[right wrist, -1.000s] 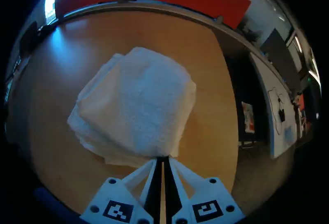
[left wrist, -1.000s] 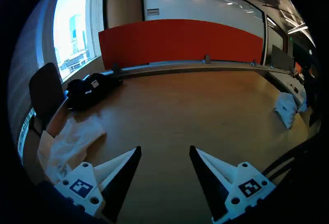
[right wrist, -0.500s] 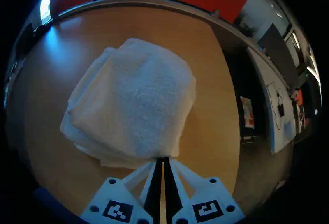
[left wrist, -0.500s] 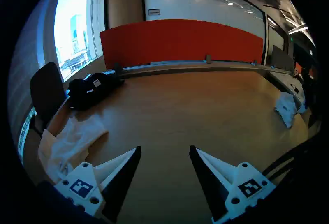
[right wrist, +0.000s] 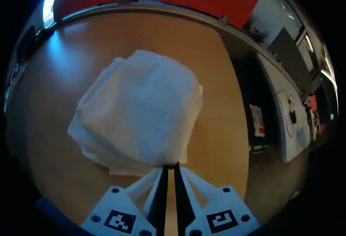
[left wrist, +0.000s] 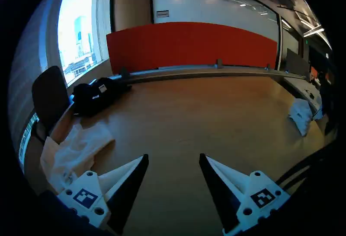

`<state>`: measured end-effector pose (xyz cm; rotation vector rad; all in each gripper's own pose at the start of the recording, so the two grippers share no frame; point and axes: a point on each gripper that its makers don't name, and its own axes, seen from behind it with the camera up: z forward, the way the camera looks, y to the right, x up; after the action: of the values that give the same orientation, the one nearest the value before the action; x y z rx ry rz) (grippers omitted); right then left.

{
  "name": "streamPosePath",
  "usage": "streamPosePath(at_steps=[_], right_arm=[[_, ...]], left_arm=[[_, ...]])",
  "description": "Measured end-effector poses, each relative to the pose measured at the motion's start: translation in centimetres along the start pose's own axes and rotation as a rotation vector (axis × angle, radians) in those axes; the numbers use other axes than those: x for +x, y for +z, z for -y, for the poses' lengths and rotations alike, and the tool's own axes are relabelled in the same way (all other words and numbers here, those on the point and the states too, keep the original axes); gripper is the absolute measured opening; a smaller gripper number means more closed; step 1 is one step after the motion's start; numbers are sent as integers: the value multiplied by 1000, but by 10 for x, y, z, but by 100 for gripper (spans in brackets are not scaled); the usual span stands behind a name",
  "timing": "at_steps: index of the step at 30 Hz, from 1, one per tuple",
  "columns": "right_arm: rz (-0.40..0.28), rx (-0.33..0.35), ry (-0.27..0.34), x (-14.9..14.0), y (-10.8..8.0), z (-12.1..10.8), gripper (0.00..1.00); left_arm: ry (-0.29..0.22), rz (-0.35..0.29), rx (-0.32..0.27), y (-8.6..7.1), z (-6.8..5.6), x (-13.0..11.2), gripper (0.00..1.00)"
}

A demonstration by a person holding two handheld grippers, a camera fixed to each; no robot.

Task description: Fold towel

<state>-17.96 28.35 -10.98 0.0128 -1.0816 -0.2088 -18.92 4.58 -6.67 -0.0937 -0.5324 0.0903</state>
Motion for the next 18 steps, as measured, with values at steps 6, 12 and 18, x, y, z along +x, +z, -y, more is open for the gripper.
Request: streamPosePath(at_steps=[6, 12, 18], right_arm=[[-13, -11, 2, 1, -5, -2, 11], [-17, -27, 6, -3, -9, -4, 12], [-30, -40, 29, -5, -15, -8, 18]], left_arm=[[1, -4, -3, 0, 0, 2, 87], [4, -9, -6, -1, 1, 4, 86], [2, -14, -7, 0, 3, 6, 86]])
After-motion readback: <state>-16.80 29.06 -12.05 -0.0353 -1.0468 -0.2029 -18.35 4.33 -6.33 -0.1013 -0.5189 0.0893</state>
